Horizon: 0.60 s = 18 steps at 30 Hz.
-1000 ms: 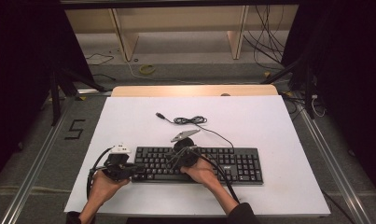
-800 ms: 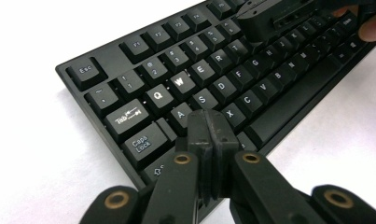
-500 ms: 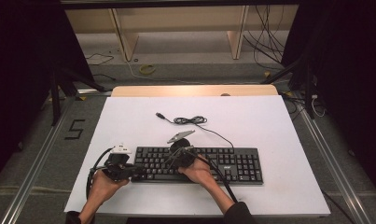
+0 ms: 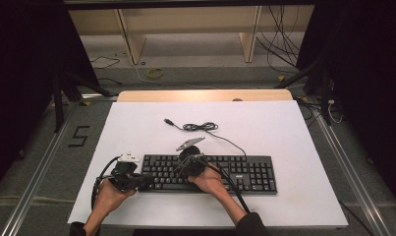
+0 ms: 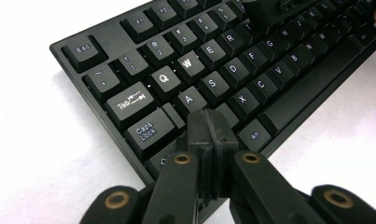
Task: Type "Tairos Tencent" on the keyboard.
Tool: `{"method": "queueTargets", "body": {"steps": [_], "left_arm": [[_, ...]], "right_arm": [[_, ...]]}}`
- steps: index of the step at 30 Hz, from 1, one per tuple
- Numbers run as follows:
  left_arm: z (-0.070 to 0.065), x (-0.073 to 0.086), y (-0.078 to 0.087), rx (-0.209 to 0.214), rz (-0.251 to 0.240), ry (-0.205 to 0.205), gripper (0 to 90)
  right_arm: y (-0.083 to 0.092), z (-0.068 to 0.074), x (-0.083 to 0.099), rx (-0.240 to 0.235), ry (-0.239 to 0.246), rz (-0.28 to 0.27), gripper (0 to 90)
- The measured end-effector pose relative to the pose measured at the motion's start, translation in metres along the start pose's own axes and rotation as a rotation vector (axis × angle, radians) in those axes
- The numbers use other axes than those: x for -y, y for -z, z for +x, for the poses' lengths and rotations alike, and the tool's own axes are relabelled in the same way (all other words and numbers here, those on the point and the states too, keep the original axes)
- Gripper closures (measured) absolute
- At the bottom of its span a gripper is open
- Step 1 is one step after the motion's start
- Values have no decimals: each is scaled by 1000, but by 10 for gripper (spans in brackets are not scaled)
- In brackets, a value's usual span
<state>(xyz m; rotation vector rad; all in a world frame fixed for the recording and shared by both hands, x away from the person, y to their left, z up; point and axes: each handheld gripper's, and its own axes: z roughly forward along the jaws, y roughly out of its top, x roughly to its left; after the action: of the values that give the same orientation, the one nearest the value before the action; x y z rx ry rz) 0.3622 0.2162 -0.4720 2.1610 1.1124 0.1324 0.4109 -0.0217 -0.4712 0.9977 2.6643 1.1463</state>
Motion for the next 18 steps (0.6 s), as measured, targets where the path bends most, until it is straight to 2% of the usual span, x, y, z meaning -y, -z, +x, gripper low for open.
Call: {"method": "queueTargets", "body": {"steps": [8, 10, 18], "left_arm": [[-1, 1, -3, -5, 10, 1, 892], [-2, 1, -3, -14, 12, 1, 893], [-2, 0, -3, -17, 8, 4, 892]], "right_arm": [[-5, 0, 2, 10, 11, 21, 900], [-5, 0, 3, 8, -3, 15, 900], [-5, 2, 3, 23, 7, 13, 900]]}}
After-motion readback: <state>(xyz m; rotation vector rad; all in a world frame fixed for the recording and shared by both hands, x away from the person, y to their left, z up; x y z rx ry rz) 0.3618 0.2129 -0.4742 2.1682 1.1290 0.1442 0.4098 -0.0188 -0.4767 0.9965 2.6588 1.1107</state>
